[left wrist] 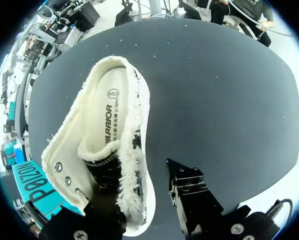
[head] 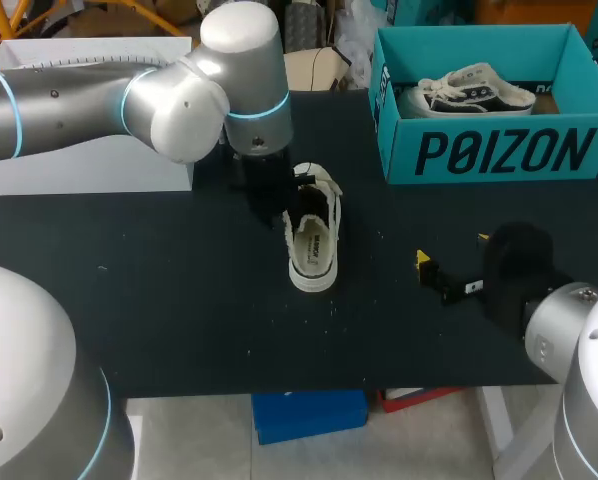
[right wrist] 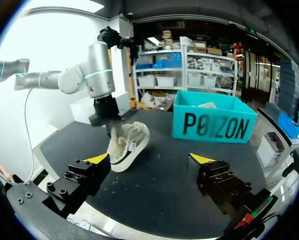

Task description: Take the shoe out of the shoebox, open the shoe tongue, remove and reinsert the insole, then place the shoe into the shoebox

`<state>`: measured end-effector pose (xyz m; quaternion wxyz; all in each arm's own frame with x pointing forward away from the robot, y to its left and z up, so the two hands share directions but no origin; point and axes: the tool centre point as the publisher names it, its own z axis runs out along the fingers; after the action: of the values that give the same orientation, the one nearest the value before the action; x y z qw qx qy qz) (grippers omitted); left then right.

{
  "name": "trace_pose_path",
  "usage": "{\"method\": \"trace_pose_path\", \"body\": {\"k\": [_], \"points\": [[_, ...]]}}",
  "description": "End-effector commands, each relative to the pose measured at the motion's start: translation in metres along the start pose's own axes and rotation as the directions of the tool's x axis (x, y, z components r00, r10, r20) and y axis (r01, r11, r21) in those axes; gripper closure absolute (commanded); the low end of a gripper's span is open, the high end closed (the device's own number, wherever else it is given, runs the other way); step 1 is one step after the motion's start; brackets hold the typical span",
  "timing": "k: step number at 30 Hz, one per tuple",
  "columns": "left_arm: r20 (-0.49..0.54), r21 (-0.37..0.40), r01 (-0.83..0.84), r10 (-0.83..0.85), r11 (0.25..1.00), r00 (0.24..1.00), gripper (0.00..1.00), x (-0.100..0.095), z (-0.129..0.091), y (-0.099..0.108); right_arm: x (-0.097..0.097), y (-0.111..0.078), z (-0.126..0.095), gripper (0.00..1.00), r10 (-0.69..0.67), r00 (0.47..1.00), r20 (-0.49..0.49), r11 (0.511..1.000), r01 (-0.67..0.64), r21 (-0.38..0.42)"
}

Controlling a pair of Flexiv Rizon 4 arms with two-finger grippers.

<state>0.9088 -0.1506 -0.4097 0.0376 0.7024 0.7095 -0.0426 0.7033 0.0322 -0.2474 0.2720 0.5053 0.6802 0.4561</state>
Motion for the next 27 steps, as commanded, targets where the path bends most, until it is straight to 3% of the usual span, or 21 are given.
{"method": "trace_pose_path", "body": {"k": [1, 7, 13, 18, 27], "points": [[-0.023, -0.019, -0.013, 0.012, 1.000, 1.000, 1.00, -0.004, 0.005, 0.001, 0.007, 0.001, 0.000, 0.00, 0.001, 1.000, 0.025, 1.000, -0.001, 0.001], [-0.019, -0.031, -0.029, 0.028, 0.999, 0.999, 1.00, -0.006, -0.006, 0.003, 0.007, 0.001, 0.000, 0.00, 0.001, 1.000, 0.025, 1.000, -0.001, 0.001], [-0.024, -0.058, -0.059, 0.058, 0.997, 0.998, 1.00, -0.010, -0.036, 0.001, 0.007, 0.001, 0.000, 0.00, 0.001, 1.000, 0.025, 1.000, -0.001, 0.001], [-0.021, -0.098, -0.085, 0.083, 0.992, 0.996, 1.00, -0.015, -0.078, 0.000, 0.007, 0.001, 0.000, 0.00, 0.001, 1.000, 0.025, 1.000, -0.001, 0.001], [0.055, -0.231, -0.003, 0.016, 0.973, 0.998, 1.00, -0.007, -0.177, 0.012, 0.007, 0.001, 0.000, 0.00, 0.001, 1.000, 0.025, 1.000, -0.001, 0.001]]}}
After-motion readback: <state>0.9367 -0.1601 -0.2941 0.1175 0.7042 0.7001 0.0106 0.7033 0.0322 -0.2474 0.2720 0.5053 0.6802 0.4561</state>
